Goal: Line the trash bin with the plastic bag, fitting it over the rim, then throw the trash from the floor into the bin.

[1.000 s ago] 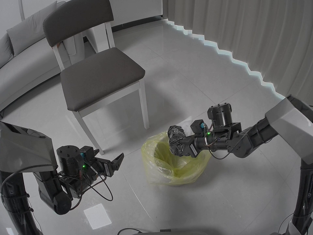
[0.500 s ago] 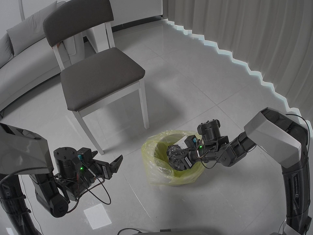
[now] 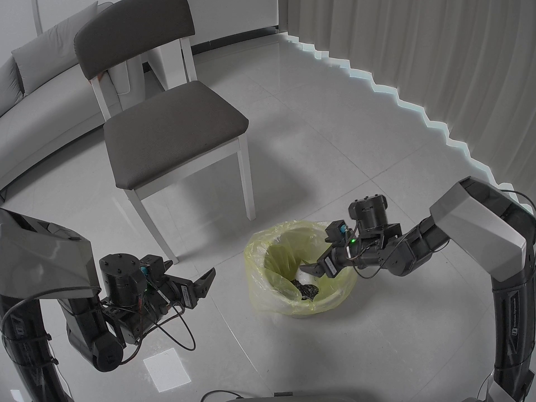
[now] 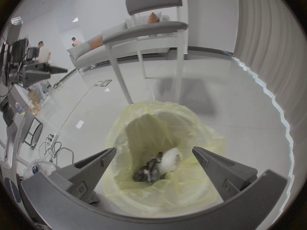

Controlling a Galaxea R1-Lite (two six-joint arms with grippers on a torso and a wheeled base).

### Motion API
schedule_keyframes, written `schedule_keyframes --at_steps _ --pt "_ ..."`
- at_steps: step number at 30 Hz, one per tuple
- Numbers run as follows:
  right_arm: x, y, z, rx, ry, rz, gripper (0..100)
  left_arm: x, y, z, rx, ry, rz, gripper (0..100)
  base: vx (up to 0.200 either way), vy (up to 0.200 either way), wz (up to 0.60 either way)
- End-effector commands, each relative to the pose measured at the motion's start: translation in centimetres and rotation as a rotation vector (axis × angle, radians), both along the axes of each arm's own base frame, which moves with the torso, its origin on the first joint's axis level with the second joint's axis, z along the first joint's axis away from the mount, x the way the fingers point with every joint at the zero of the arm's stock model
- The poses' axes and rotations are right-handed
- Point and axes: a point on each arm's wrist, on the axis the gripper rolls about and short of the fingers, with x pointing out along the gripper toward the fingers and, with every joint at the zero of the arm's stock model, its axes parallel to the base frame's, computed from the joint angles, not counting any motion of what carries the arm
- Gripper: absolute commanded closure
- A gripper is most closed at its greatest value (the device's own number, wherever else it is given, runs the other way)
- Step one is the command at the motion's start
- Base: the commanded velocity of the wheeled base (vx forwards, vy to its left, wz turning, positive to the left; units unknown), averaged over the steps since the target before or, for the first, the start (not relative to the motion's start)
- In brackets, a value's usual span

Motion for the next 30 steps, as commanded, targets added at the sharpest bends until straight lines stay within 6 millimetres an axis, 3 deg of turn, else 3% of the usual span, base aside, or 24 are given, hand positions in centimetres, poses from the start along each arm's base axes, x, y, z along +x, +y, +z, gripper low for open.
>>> schedule_keyframes --at_steps 1,5,13,20,30 --pt "0.9 -2.6 1.9 0.015 -0.036 -0.061 0 0.6 -0.2 -0.7 0.000 0.003 0.003 0 0.000 0.000 0.00" --pt "1.1 -6.1 1.2 -0.007 -0.007 -0.129 0 0.8 -0.3 -1.3 0.004 0.017 0.002 0 0.000 0.000 0.00" --pt "1.4 -10.4 -0.8 -0.057 0.036 -0.197 0 0.8 -0.4 -1.4 -0.006 0.023 0.002 0 0.000 0.000 0.00" --pt "2.2 -11.2 -2.4 -0.063 0.056 -0.219 0 0.9 -0.4 -1.4 -0.006 0.023 0.004 0 0.000 0.000 0.00" --pt "5.2 -12.0 -6.3 -0.063 0.065 -0.245 0 0.9 -0.3 -1.6 -0.004 0.030 0.010 0 0.000 0.000 0.00"
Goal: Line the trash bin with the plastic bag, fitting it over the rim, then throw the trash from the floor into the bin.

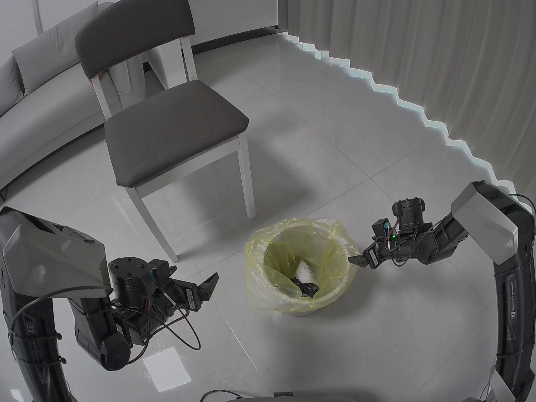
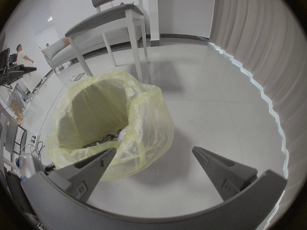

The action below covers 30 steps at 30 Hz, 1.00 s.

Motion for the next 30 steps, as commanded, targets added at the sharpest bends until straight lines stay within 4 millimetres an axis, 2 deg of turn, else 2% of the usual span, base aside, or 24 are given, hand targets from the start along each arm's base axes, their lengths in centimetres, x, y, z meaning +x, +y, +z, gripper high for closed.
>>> schedule_keyframes --at_steps 1,6,10,12,15,21,30 --pt "1.3 -0.5 -3.2 -0.004 0.030 -0.015 0 0.1 0.0 0.0 -0.005 -0.012 0.003 0 0.000 0.000 0.00" --pt "2.3 -0.8 -4.3 -0.008 0.064 -0.024 0 0.3 0.0 -0.5 -0.001 -0.002 0.004 0 0.000 0.000 0.00" --pt "2.7 -1.3 -3.7 -0.003 0.061 -0.032 0 0.6 -0.1 -0.6 -0.001 -0.002 0.004 0 0.000 0.000 0.00" --pt "2.6 -1.3 -3.2 0.008 0.057 -0.024 0 0.8 -0.2 -0.7 -0.003 -0.006 0.006 0 0.000 0.000 0.00" --pt "2.6 -0.9 -0.6 0.028 0.015 -0.001 0 1.1 -0.2 -1.1 -0.001 -0.002 0.009 0 0.000 0.000 0.00" --pt "3.1 -0.8 1.3 0.037 -0.030 0.000 0 1.0 0.0 -1.0 -0.001 0.000 0.012 0 0.000 0.000 0.00" --pt "3.0 -1.3 0.6 0.033 -0.002 -0.009 0 0.9 -0.2 -0.9 0.003 -0.004 0.019 0 0.000 0.000 0.00"
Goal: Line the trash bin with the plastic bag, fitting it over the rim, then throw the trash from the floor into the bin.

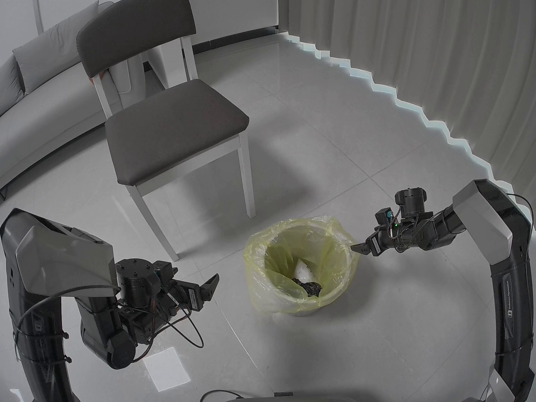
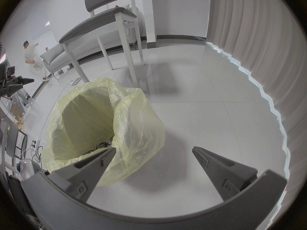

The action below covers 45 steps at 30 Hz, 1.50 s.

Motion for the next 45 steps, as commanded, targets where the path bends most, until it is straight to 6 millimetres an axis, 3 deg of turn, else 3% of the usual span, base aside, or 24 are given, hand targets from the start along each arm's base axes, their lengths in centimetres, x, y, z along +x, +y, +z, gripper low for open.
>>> schedule_keyframes --at_steps 1,14,19,23,26,29,34,40,45 --pt "0.0 -0.1 0.0 0.000 -0.001 -0.002 0 0.0 -0.1 0.1 -0.005 -0.016 0.003 0 0.000 0.000 0.00" --pt "2.0 -0.6 -3.2 -0.009 0.060 -0.013 0 0.5 -0.1 0.1 -0.009 -0.028 0.010 0 0.000 0.000 0.00" --pt "2.9 0.4 -4.9 -0.014 0.100 0.004 0 1.7 -0.5 -0.4 -0.015 -0.044 0.013 0 0.000 0.000 0.00" --pt "3.9 1.6 -7.1 -0.028 0.153 0.030 0 3.9 -0.8 -0.9 -0.029 -0.087 0.023 0 0.000 0.000 0.00" --pt "4.1 1.7 -7.6 -0.027 0.158 0.030 0 5.1 -1.2 -0.9 -0.045 -0.121 0.019 0 0.000 0.000 0.00" --pt "4.3 1.3 -6.6 -0.026 0.147 0.024 0 6.4 -1.6 -2.1 -0.046 -0.130 0.018 0 0.000 0.000 0.00" --pt "3.3 -1.4 -2.0 -0.028 0.121 -0.028 0 8.5 -1.9 -5.0 -0.036 -0.122 0.024 0 0.000 0.000 0.00" --pt "0.0 -5.5 3.5 -0.023 0.080 -0.104 0 10.8 -2.4 -7.2 -0.042 -0.097 -0.017 0 0.000 0.000 0.00" --pt "-3.2 -8.4 6.4 -0.052 0.010 -0.136 0 12.8 -3.4 -7.7 -0.039 -0.069 -0.045 0 0.000 0.000 0.00"
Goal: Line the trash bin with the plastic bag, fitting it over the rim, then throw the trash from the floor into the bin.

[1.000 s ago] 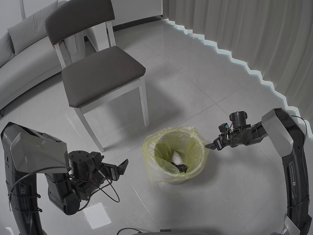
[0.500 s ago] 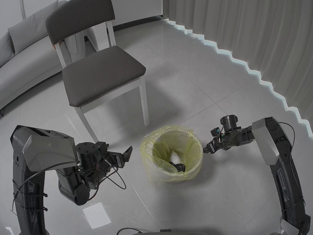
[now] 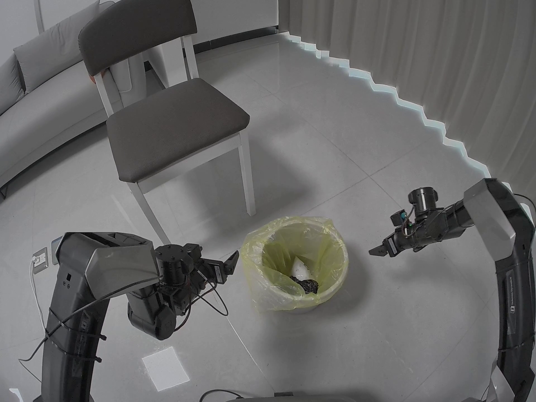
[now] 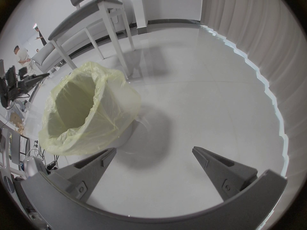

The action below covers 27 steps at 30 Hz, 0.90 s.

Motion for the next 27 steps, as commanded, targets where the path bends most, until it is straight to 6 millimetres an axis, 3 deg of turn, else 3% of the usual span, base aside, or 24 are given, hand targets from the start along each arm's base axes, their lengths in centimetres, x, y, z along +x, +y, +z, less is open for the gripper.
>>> schedule_keyframes --at_steps 1,10,14,20,27 --pt "-4.4 -4.7 7.5 -0.037 -0.139 -0.064 0 3.1 -1.0 -2.5 0.013 0.055 -0.032 0 0.000 0.000 0.00" --pt "-8.8 -6.0 10.2 -0.071 -0.159 -0.051 0 6.3 -2.9 -2.9 0.049 0.093 -0.063 0 0.000 0.000 0.00" --pt "-9.6 -6.0 10.6 -0.077 -0.168 -0.045 0 7.2 -3.2 -3.2 0.080 0.132 -0.078 0 0.000 0.000 0.00" --pt "-10.8 -5.8 11.3 -0.097 -0.185 -0.028 0 10.4 -3.9 -3.8 0.125 0.204 -0.090 0 0.000 0.000 0.00" --pt "-10.8 -5.5 11.3 -0.099 -0.188 -0.017 0 12.4 -4.4 -4.9 0.173 0.246 -0.093 0 0.000 0.000 0.00"
